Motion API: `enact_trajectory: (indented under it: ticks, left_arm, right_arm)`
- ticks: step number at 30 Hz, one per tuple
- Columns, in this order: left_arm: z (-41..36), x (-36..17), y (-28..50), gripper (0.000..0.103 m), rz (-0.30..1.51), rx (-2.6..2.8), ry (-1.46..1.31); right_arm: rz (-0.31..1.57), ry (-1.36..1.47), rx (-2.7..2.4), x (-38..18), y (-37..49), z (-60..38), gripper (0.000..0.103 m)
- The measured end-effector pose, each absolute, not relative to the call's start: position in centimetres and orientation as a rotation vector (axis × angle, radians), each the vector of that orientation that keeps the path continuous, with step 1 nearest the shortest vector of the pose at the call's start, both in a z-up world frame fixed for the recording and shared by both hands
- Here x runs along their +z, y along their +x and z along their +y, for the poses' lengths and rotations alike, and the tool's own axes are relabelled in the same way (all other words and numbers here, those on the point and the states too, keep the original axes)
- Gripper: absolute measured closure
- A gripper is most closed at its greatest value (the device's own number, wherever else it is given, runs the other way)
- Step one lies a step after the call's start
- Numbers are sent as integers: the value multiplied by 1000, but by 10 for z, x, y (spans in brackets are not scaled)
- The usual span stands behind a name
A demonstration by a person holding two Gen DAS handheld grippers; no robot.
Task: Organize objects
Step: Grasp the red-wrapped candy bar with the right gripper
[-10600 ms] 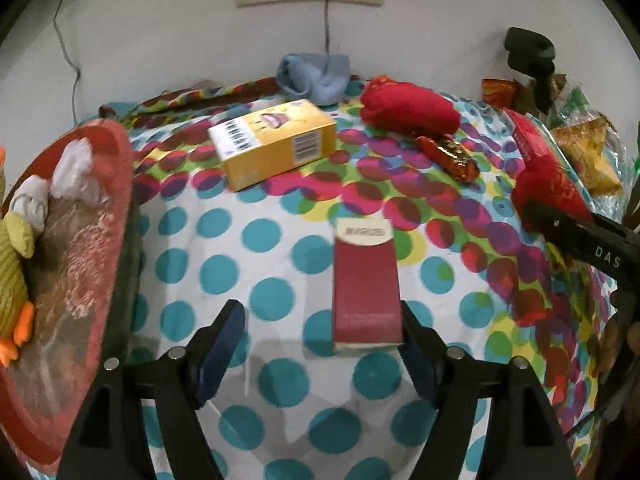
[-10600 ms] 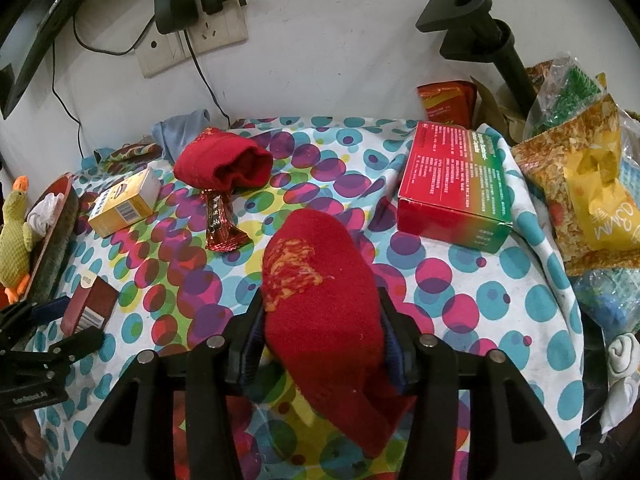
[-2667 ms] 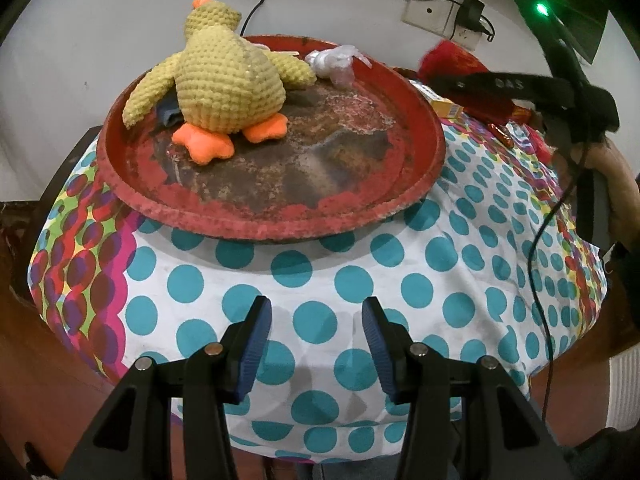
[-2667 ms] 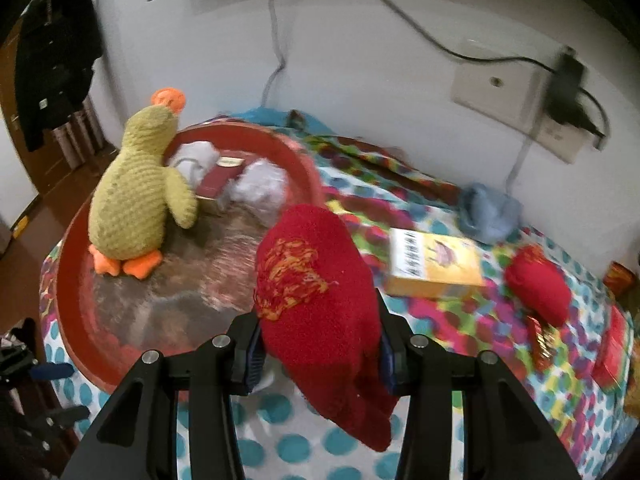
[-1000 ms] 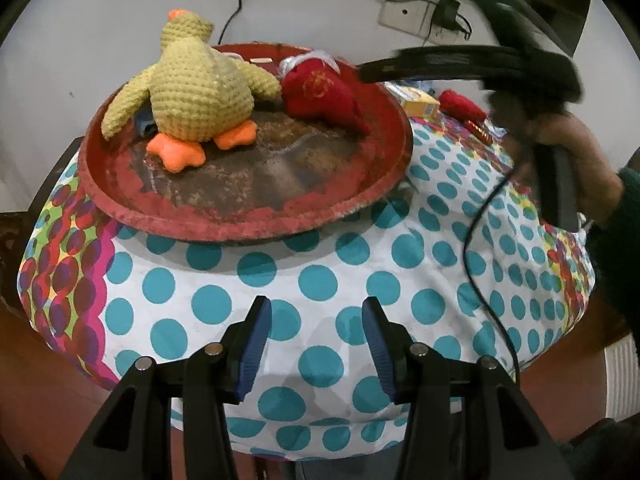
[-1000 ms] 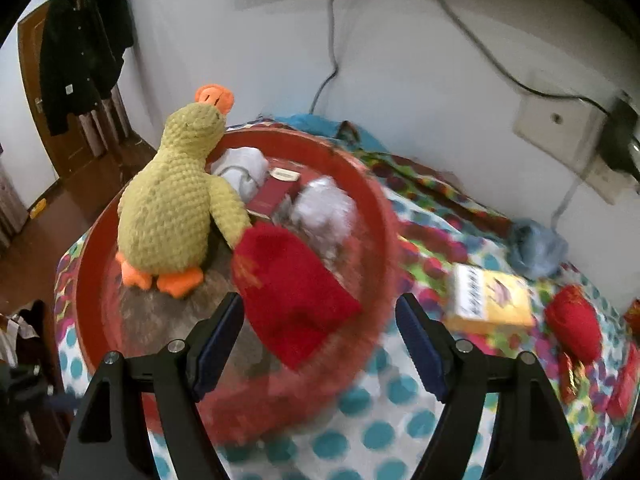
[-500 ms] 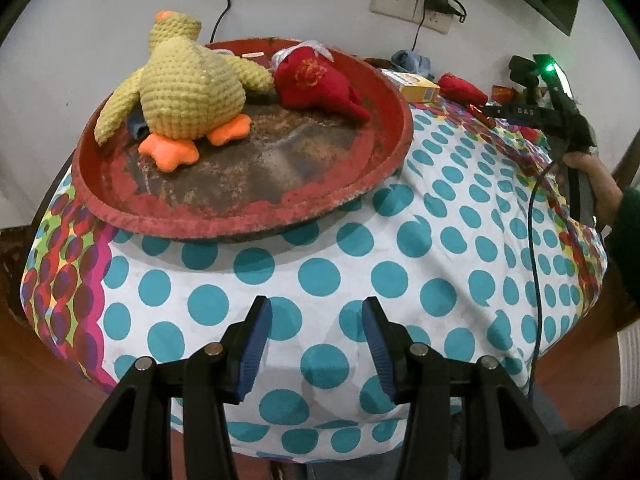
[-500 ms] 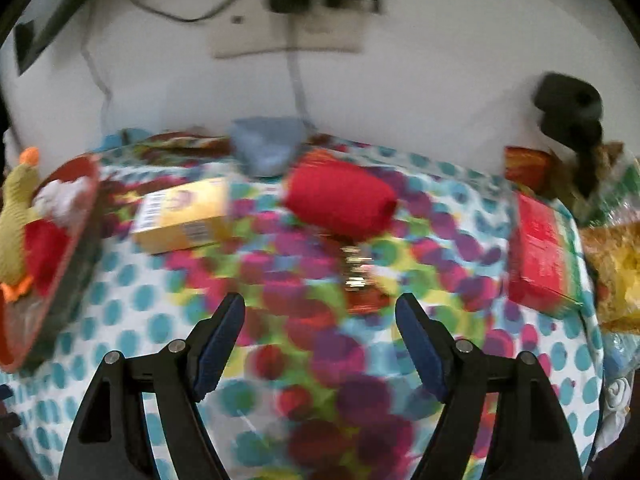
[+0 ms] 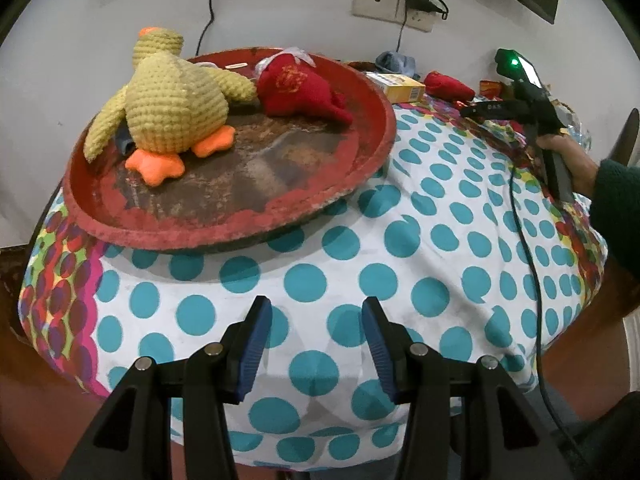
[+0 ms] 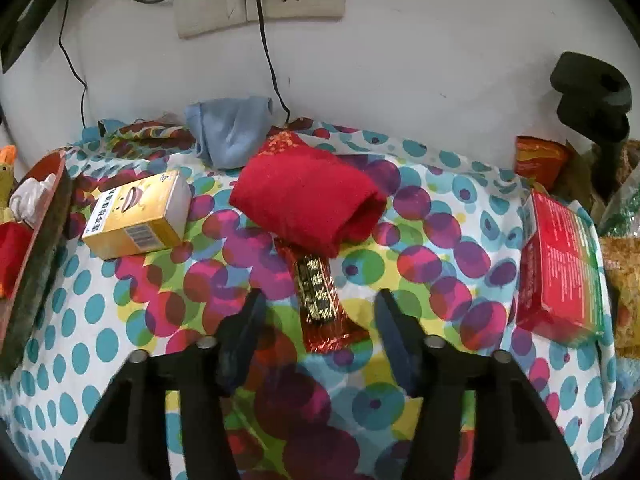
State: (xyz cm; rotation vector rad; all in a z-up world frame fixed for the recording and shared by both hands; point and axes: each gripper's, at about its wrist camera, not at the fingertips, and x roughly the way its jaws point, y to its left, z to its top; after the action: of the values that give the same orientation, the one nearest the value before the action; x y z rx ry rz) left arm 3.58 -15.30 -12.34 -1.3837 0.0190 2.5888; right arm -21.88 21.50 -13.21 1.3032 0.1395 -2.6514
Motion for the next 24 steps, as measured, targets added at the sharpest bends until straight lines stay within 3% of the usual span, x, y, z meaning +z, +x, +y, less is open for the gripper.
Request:
enact_trajectory:
  ticks: [6, 8, 14, 24]
  left_arm:
    - [-145, -124, 37, 55, 9, 2565, -1341]
    - [-142, -123, 38, 55, 24, 2551, -1336]
    - [-125, -115, 32, 55, 108, 2561, -1346]
    - [-64, -72, -26, 53, 214, 2420, -1252]
  right_arm:
    - [128, 1275, -2630, -134, -222, 216, 61]
    - [127, 1273, -2633, -133, -222, 216, 76]
    - [139, 1266, -2618, -131, -221, 217, 81]
    - [121, 1267, -2588, -130, -179, 233, 81]
